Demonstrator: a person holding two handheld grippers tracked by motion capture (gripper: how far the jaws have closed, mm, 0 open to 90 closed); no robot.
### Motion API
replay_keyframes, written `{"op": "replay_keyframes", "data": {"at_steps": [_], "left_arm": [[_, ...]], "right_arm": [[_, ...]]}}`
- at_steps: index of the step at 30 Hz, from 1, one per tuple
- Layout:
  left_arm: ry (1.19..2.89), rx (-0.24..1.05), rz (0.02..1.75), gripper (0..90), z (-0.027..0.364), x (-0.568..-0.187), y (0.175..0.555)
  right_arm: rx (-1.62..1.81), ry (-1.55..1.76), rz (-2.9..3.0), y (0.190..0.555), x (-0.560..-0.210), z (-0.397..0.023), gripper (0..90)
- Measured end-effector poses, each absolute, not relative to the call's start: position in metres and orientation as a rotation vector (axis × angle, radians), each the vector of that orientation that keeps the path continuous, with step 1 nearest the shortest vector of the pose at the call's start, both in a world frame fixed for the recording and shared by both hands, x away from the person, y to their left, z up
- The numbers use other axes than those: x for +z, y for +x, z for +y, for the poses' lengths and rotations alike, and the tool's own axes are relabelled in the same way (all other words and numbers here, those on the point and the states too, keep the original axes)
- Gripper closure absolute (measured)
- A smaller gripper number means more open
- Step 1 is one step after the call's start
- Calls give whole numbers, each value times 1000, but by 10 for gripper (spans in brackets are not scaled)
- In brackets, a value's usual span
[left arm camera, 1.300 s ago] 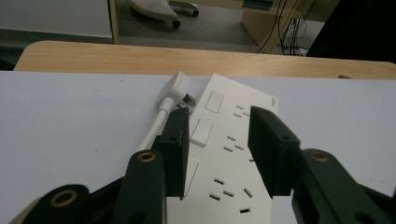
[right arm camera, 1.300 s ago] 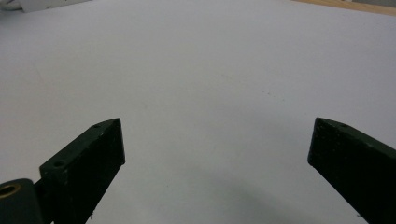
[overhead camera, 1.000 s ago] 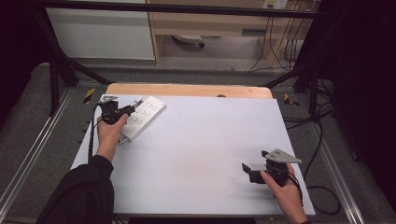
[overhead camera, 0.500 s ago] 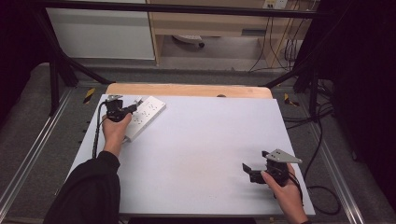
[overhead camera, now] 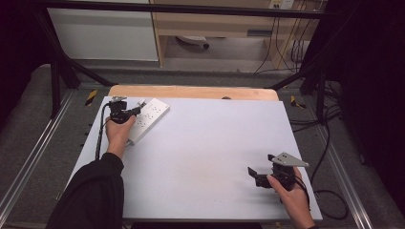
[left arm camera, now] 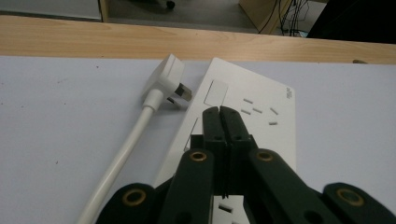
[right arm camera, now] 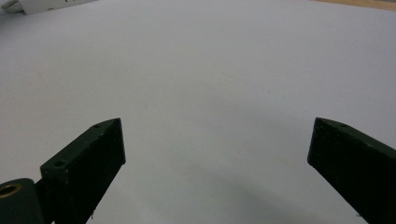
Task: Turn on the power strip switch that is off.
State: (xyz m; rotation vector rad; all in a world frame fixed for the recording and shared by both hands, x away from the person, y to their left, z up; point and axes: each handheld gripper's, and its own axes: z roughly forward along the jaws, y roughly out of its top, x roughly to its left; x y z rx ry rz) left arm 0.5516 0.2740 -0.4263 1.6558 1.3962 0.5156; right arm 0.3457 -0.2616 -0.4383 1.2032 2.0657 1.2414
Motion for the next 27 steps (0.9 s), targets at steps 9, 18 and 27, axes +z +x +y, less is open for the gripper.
{"op": "replay_keyframes", "data": {"at_steps": [9,18,27], "left_arm": [[1683,511,1398,899,273,-431,554],[1676,519,1413,899,275,-433,555],[1689,533,1412,900,274,-434,556]], "right_arm": [[1234,1192,2076,346,-439,-261,44],[1231,1186,2085,346,-439,-260,43],[1231,1190,2088,345,-439,-260,42]]}}
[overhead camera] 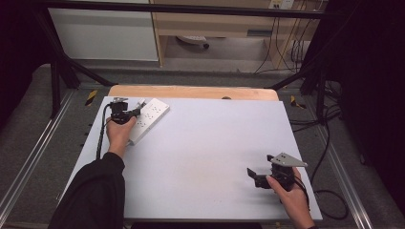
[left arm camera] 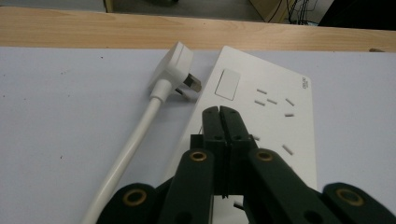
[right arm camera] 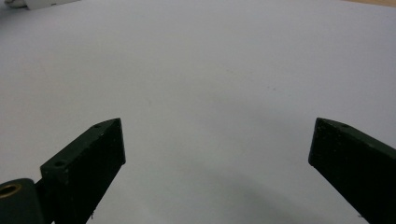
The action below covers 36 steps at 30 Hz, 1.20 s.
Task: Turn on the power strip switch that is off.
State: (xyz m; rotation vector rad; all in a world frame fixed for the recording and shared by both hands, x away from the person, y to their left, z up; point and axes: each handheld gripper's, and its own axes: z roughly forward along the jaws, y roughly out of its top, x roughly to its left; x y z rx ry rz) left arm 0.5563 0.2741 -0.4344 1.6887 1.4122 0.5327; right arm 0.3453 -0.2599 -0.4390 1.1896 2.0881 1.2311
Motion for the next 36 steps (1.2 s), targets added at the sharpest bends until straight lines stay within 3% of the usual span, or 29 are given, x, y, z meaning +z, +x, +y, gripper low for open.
{"op": "replay_keyframes", "data": {"at_steps": [36], "left_arm": [[1682,513,1416,900,270,-439,561]], "right_arm": [[1227,1198,2094,345,-440,-260,39]]}}
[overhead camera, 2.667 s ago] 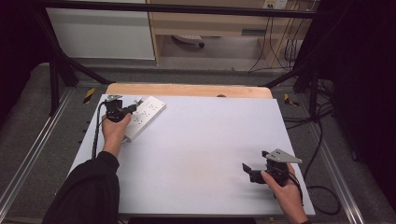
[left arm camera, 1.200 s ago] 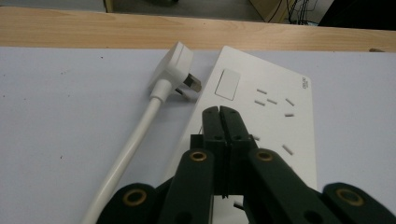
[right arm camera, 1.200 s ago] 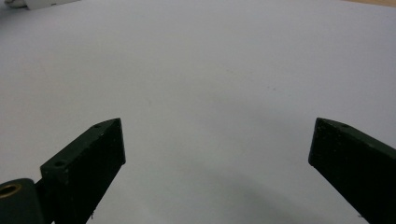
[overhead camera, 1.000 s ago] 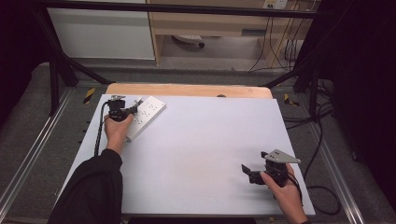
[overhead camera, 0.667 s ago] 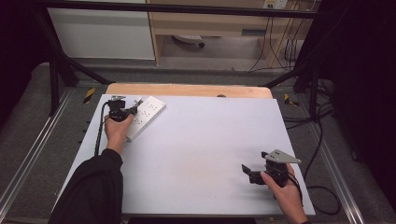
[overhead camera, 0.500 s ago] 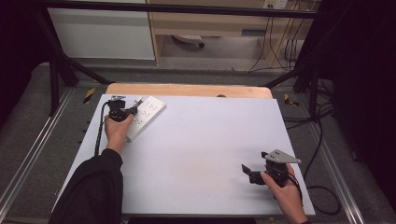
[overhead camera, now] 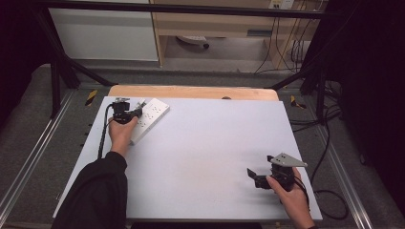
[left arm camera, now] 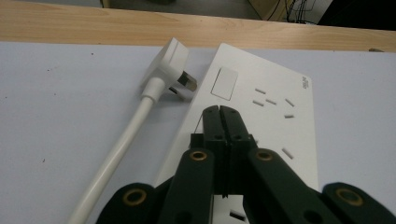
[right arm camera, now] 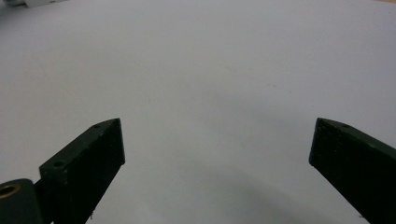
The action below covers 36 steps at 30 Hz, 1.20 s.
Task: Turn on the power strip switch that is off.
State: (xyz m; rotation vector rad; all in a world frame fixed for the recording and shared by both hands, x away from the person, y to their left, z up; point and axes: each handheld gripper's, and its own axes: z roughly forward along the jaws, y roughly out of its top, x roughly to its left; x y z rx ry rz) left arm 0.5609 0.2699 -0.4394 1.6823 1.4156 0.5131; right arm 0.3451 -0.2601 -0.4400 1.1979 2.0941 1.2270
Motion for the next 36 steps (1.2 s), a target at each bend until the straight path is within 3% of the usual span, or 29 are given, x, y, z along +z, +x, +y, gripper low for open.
{"op": "replay_keyframes", "data": {"at_steps": [36], "left_arm": [[1648,477,1449,900,275,-441,560]], "right_arm": [[1218,1197,2107,346,-442,-258,37]]}}
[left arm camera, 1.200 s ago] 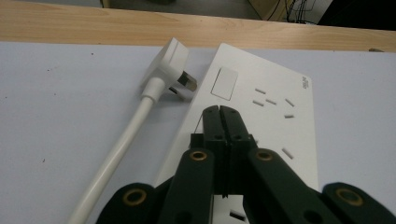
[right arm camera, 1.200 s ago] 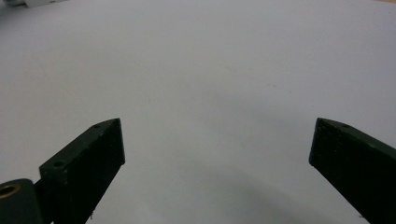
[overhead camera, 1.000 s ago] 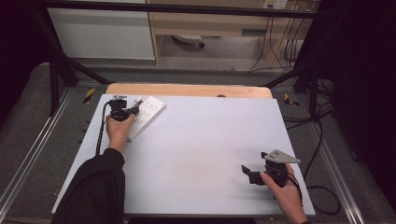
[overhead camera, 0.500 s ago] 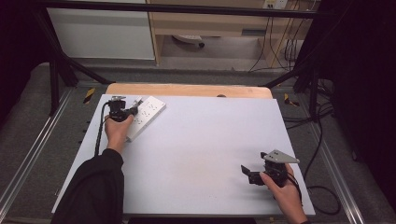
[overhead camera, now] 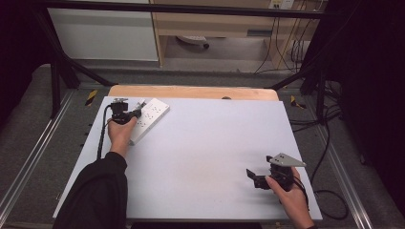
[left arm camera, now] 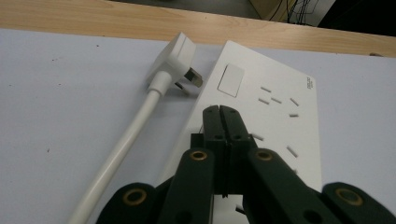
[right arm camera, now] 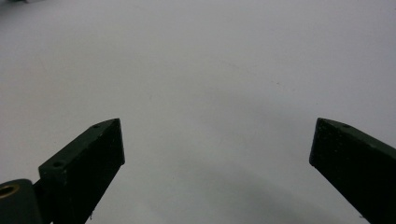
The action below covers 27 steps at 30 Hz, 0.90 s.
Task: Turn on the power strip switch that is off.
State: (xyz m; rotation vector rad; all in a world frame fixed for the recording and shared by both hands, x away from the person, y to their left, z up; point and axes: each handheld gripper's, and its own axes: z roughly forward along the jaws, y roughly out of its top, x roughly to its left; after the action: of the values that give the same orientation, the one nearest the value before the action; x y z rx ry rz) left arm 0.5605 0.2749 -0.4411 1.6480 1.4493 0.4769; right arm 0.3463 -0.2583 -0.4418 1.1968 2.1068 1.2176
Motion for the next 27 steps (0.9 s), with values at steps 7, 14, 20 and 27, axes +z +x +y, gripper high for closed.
{"op": "replay_keyframes", "data": {"at_steps": [7,14,20,27], "left_arm": [[1634,461,1460,900,276,-441,561],[1631,453,1462,900,276,-441,561],[1628,451,1465,900,276,-441,561],[1631,442,1458,900,275,-441,561]], "right_arm": [[1219,1199,2107,347,-442,-258,37],[1218,1198,2109,347,-442,-258,37],[1220,1202,2109,347,-442,-258,37],[1220,1202,2107,347,-442,-258,37]]}}
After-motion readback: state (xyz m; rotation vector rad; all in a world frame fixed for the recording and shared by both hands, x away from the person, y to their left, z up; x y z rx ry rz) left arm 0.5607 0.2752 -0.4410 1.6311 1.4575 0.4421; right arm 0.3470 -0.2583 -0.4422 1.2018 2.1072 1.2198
